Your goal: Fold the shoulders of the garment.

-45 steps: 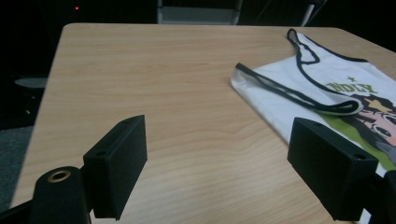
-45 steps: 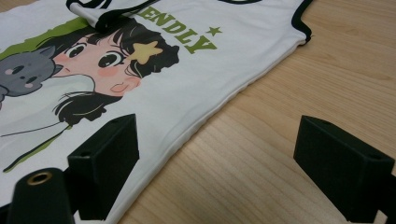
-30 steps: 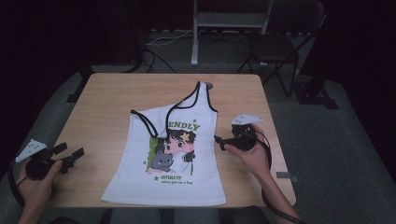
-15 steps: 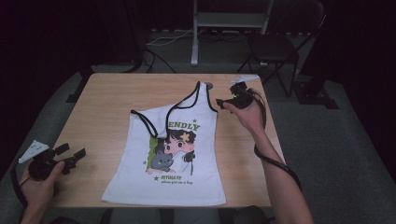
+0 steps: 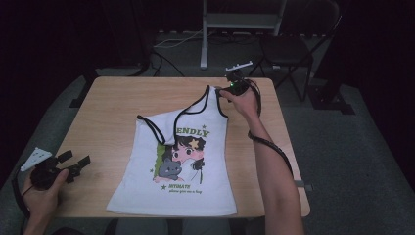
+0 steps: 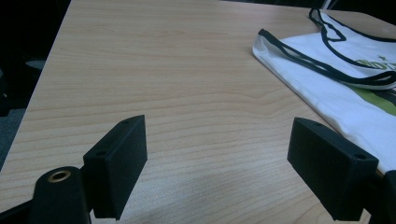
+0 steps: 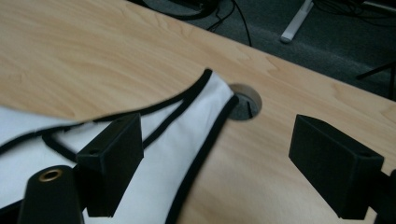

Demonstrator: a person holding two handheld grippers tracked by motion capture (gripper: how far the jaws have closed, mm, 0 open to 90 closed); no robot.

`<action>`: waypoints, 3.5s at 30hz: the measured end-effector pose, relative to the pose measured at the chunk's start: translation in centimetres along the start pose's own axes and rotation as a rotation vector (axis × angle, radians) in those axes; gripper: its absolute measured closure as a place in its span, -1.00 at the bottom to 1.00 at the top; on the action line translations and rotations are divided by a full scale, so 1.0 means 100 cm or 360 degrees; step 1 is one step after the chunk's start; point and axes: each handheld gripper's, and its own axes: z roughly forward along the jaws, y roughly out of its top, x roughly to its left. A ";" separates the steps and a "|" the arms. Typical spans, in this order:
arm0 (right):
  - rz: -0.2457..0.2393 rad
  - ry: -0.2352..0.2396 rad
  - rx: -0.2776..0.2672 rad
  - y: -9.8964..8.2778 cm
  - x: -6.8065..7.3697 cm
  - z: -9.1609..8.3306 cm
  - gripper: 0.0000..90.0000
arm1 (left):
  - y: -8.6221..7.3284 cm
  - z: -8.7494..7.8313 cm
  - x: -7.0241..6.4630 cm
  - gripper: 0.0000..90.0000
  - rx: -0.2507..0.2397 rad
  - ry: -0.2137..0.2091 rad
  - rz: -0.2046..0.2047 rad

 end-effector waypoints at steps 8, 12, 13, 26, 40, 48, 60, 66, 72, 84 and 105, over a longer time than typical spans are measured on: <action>0.0066 0.0020 -0.0006 0.018 -0.001 0.024 -0.46 | 0.000 -0.001 0.001 -0.56 -0.0010 -0.0005 -0.0020; 0.0078 0.0020 0.0000 0.026 0.001 0.038 -0.30 | -0.001 -0.001 0.000 -0.56 -0.0009 -0.0007 -0.0021; 0.0079 0.0023 0.0010 0.027 0.002 0.043 -0.26 | -0.001 -0.001 0.000 -0.56 -0.0009 -0.0006 -0.0017; 0.0223 -0.0048 0.0090 0.010 -0.011 0.079 0.22 | -0.001 -0.001 -0.003 -0.56 -0.0005 0.0000 0.0007; 0.0303 -0.0037 0.0110 0.004 -0.015 0.096 0.43 | -0.001 0.000 -0.005 -0.56 -0.0003 -0.0005 0.0016; 0.0410 -0.0015 0.0126 -0.001 -0.017 0.104 0.47 | -0.001 0.000 -0.006 -0.56 0.0006 -0.0009 0.0036; 0.0529 0.0080 0.0064 -0.006 -0.020 0.107 0.84 | -0.001 0.000 -0.009 -0.56 0.0011 -0.0011 0.0053; 0.0536 0.0139 0.0000 -0.005 -0.017 0.101 0.92 | -0.001 0.000 -0.010 -0.56 0.0010 -0.0011 0.0061; 0.0495 0.0172 -0.0056 -0.002 -0.014 0.086 0.93 | -0.001 0.000 -0.010 -0.56 0.0007 -0.0012 0.0074; 0.0290 0.0221 -0.0135 -0.003 0.012 0.048 0.92 | 0.000 0.002 -0.014 -0.56 0.0024 -0.0003 0.0132; -0.0021 0.0298 -0.0193 -0.018 0.067 0.001 0.91 | -0.001 0.001 -0.015 -0.56 0.0016 -0.0011 0.0150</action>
